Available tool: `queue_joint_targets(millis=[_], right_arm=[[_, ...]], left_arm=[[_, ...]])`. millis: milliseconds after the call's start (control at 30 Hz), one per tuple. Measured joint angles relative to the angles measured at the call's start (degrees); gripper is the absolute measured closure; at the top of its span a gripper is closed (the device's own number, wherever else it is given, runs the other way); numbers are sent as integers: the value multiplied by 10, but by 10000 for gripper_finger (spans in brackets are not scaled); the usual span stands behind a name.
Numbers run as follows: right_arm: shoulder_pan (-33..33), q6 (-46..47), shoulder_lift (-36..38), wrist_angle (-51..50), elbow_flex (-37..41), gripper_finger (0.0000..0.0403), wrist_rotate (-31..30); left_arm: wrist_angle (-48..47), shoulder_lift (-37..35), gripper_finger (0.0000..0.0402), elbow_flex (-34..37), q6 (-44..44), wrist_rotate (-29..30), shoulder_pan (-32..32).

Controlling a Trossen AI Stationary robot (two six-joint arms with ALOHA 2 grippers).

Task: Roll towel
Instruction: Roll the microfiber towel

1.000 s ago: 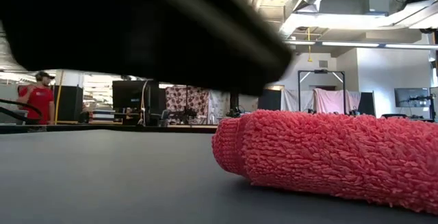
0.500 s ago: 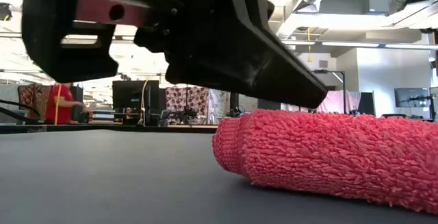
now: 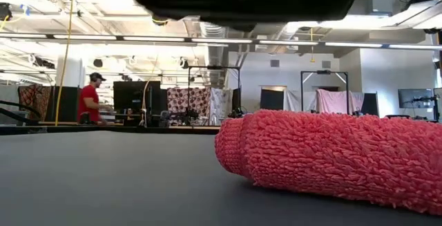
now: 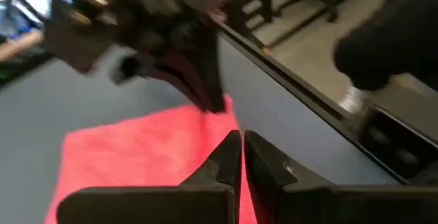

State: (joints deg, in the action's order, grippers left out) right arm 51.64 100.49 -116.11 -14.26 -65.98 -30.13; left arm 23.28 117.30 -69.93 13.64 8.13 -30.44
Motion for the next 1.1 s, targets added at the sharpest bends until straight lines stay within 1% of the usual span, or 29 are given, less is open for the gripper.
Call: queue_joint_targets(millis=[300, 400, 633, 700, 900, 1100], right_arm=[[0, 0, 0, 4, 0, 378, -6], [0, 0, 0, 8, 0, 378, -8], [0, 0, 0, 10, 0, 378, -11], [0, 0, 0, 10, 0, 378, -11], [0, 0, 0, 11, 0, 378, -12], [0, 2, 0, 12, 0, 378, -12]], left_arm=[[-24, 9, 386, 0, 2, 1, -4], [-46, 9, 386, 0, -8, -4, 3], [-63, 9, 386, 0, -19, -19, 15], [-69, 9, 386, 1, -28, -30, 19], [-30, 9, 386, 1, -11, -65, 16], [-45, 9, 386, 1, -22, -59, 18]])
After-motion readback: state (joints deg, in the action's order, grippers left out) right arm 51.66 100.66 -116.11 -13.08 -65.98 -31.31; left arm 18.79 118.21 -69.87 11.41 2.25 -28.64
